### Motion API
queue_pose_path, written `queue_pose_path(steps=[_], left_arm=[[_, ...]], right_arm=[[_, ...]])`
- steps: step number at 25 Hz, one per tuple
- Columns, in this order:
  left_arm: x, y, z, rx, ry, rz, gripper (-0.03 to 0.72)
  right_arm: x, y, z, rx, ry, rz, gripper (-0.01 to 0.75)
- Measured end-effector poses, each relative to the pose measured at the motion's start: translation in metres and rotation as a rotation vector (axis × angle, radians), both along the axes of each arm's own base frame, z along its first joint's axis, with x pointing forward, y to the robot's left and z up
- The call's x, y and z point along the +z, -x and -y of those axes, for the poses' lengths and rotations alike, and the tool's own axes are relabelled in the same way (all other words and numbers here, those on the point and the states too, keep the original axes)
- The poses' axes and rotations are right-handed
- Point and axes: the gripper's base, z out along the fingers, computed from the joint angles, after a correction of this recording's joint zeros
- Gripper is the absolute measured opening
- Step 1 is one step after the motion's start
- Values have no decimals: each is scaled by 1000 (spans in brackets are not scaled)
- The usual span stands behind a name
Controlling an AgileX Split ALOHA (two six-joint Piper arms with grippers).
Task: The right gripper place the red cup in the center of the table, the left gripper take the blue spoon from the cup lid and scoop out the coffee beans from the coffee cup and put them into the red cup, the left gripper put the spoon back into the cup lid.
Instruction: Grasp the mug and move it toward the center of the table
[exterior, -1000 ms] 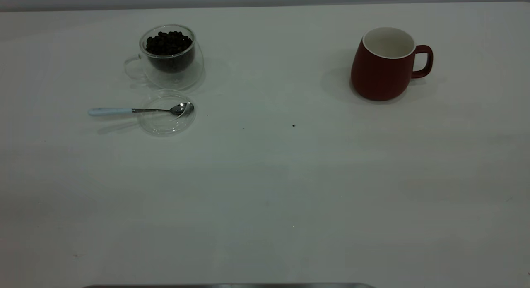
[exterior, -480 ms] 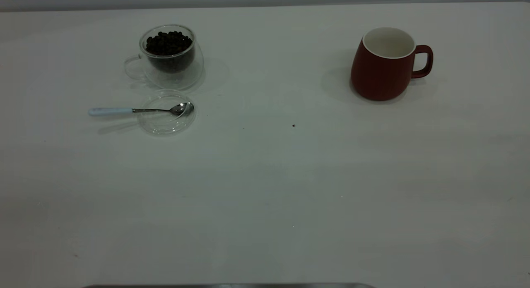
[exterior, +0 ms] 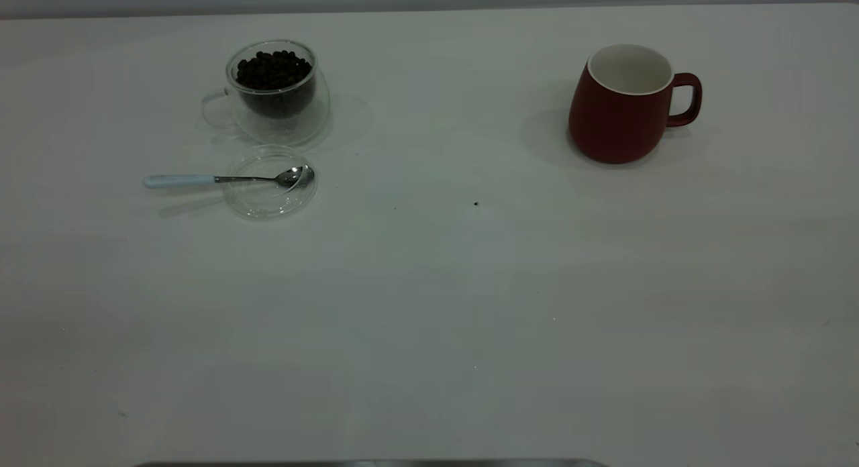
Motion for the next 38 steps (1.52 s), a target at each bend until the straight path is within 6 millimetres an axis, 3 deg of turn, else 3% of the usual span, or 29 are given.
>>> queue_pose_path(steps=[17,22,25,29,38], left_arm=[[0,0,0,0,0,0,284],[0,0,0,0,0,0,284],[0,0,0,2,2,0,284],[0,0,0,2,2,0,284],[0,0,0,1,2,0,284]], right_arm=[[0,0,0,0,-7,1,590],[5,-8,-7,36,-107,-4,590],[12,-31,-15,115,-171,-20,590],[15,-77,-18,198,-162,-73,590],[-9,-204,-31,348,-398,-220,590]])
